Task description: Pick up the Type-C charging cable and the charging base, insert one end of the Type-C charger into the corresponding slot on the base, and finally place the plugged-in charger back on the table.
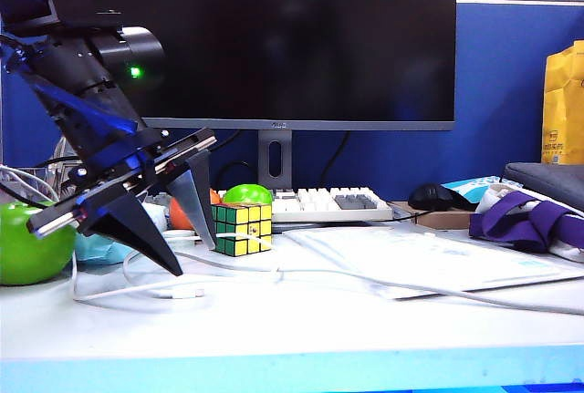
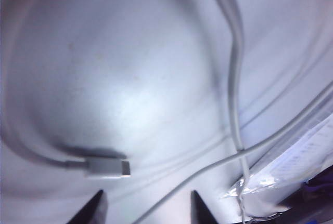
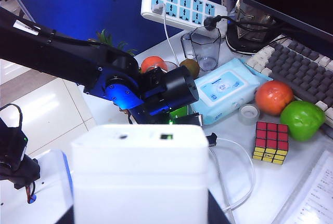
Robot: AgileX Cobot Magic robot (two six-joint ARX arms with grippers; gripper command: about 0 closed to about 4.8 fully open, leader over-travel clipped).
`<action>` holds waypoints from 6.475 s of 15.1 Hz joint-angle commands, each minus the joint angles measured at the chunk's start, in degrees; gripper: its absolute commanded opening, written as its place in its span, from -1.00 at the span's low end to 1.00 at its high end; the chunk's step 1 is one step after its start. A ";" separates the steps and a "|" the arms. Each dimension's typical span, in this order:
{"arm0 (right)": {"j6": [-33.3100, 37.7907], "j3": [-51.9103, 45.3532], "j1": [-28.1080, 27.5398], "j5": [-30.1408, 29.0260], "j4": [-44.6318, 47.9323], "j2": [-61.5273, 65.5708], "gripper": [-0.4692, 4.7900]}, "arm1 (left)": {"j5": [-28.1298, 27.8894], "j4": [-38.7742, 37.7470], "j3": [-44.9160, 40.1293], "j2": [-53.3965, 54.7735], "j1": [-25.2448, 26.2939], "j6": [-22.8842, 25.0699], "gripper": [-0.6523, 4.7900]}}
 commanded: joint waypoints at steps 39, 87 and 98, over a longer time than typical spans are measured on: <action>0.22 0.33 0.04 0.02 0.57 -2.58 -0.84 | -2.97 8.22 -4.55 -1.14 -0.90 -9.86 0.12; 0.28 0.33 0.04 0.02 -2.19 -3.76 -0.84 | 2.82 -7.34 13.38 -6.95 -1.20 49.59 -0.78; 0.26 0.33 0.04 0.02 -1.97 -3.80 -0.84 | -8.63 -17.29 13.35 7.74 -1.22 53.18 -0.53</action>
